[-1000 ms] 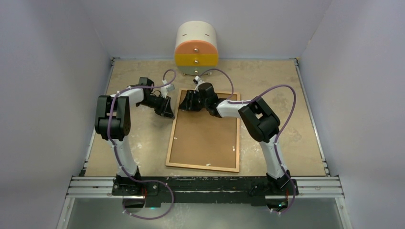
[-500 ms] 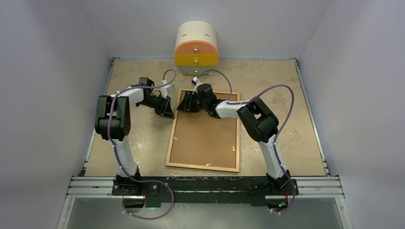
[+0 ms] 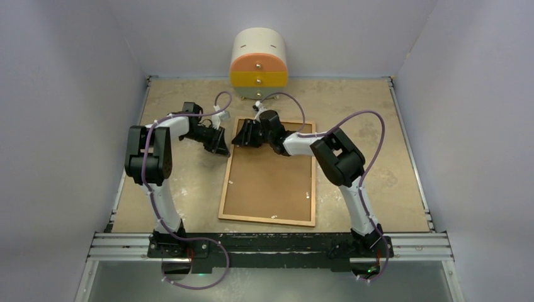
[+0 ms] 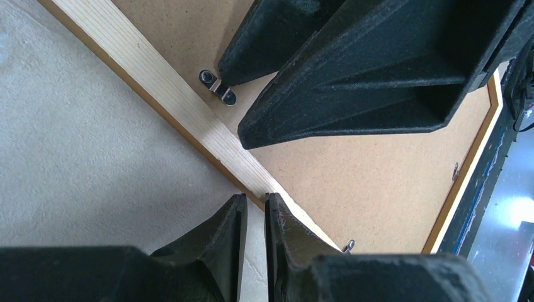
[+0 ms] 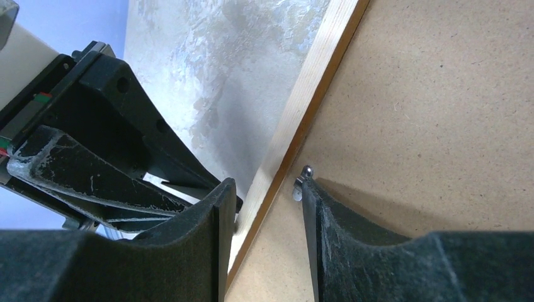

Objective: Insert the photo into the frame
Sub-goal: Install the photo frame at the center of the board.

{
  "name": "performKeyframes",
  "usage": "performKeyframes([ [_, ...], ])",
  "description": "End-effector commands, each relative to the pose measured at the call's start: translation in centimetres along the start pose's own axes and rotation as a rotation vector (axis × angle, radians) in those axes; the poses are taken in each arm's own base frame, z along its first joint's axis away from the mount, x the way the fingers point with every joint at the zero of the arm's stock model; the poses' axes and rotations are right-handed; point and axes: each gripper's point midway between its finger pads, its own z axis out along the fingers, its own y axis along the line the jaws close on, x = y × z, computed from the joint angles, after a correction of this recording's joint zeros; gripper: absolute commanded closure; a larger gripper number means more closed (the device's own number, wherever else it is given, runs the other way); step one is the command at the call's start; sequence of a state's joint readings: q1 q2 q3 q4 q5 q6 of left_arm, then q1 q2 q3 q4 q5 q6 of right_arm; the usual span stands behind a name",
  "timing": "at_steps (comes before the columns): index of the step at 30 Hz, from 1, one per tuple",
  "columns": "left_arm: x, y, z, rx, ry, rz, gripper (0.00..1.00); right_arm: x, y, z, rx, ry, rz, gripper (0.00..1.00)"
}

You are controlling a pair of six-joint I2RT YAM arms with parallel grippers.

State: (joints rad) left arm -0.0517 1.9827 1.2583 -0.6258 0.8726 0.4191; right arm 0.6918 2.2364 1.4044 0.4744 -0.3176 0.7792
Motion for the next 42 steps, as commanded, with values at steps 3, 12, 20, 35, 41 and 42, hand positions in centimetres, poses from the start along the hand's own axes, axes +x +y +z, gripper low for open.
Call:
performKeyframes([
  [3,0.4,0.1,0.2,0.012,0.007,0.002,0.81,0.7,0.2,1.2,-0.019,0.008,0.041,0.54],
  [12,0.6,0.1,0.1,0.012,0.011,0.007,0.82,1.7,-0.2,-1.1,0.015,0.006,0.097,0.55],
  [20,0.6,0.1,0.1,0.012,0.012,0.001,0.83,2.0,-0.6,-1.7,0.035,0.001,0.085,0.53],
  [35,0.6,0.2,0.2,0.008,0.011,0.000,0.83,1.5,0.0,0.7,-0.012,0.007,0.117,0.53],
  [41,0.6,0.3,0.2,0.010,0.011,0.001,0.83,1.8,0.6,0.8,-0.028,0.016,0.131,0.53],
  [42,0.6,0.3,0.2,0.010,0.010,0.001,0.83,1.9,0.6,0.7,-0.027,0.016,0.137,0.53],
])
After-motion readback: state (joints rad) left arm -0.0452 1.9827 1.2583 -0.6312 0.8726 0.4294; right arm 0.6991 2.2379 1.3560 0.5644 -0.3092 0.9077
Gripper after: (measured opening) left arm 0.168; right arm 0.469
